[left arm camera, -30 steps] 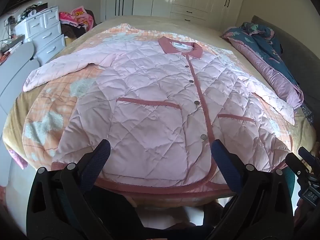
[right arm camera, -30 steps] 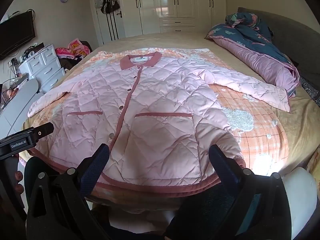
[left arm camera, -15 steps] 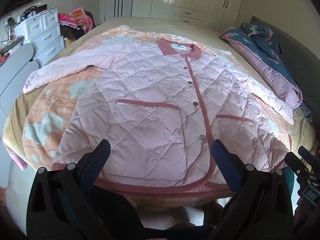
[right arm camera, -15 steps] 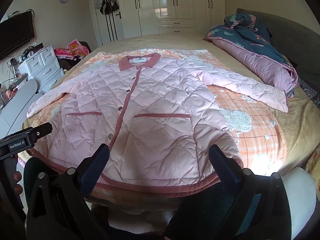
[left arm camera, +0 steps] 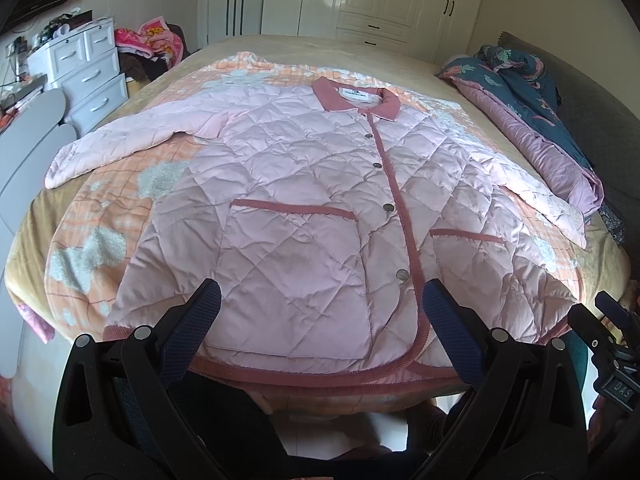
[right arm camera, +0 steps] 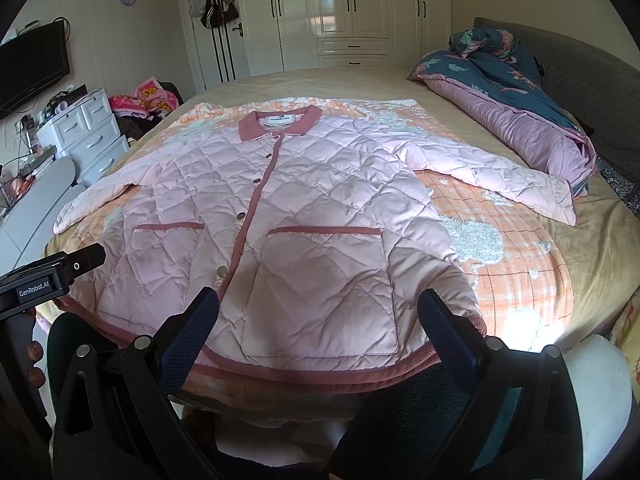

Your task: Fold large clothes

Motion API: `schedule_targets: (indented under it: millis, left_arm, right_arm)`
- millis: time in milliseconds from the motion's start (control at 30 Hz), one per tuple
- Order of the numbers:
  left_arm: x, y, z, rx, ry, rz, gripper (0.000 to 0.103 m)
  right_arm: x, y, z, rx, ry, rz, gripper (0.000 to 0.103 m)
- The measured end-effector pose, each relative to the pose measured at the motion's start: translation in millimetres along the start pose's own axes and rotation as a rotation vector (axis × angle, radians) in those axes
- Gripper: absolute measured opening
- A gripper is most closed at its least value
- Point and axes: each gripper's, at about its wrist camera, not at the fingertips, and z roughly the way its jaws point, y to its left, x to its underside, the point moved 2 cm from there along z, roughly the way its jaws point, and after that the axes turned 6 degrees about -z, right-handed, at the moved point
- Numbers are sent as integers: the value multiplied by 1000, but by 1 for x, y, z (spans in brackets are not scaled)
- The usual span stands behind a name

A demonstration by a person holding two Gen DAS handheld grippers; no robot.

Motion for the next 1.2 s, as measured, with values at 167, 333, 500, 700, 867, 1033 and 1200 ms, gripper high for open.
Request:
schedule_targets:
  millis: [167,333,500,700,867,1033,1200]
  left_arm:
    - [2,-1,-3,-1,-6,3,95]
    - [3,1,-2,-1,-5,1,95]
    - [2,1,-2,3,-5,3,95]
    - [2,0,-2,1,-4,4,95]
    - [2,-3,0,3,6,6,95]
    - [2,-4,7,11,15,8,95]
    - [-1,-2,15,11,25,3,95]
  right_arm:
    - [0,0,1,0,-1,-1,99]
    - [1,0,1,2,2,-1,99]
    - [1,0,1,1,2,-1,99]
    - [2,-1,4,-2,8,-1,99]
    - [3,-2,9,-9,18,3,99]
    - [0,-2,14,-12,23,9,99]
    - [-4,-2,18,-14,25,8,99]
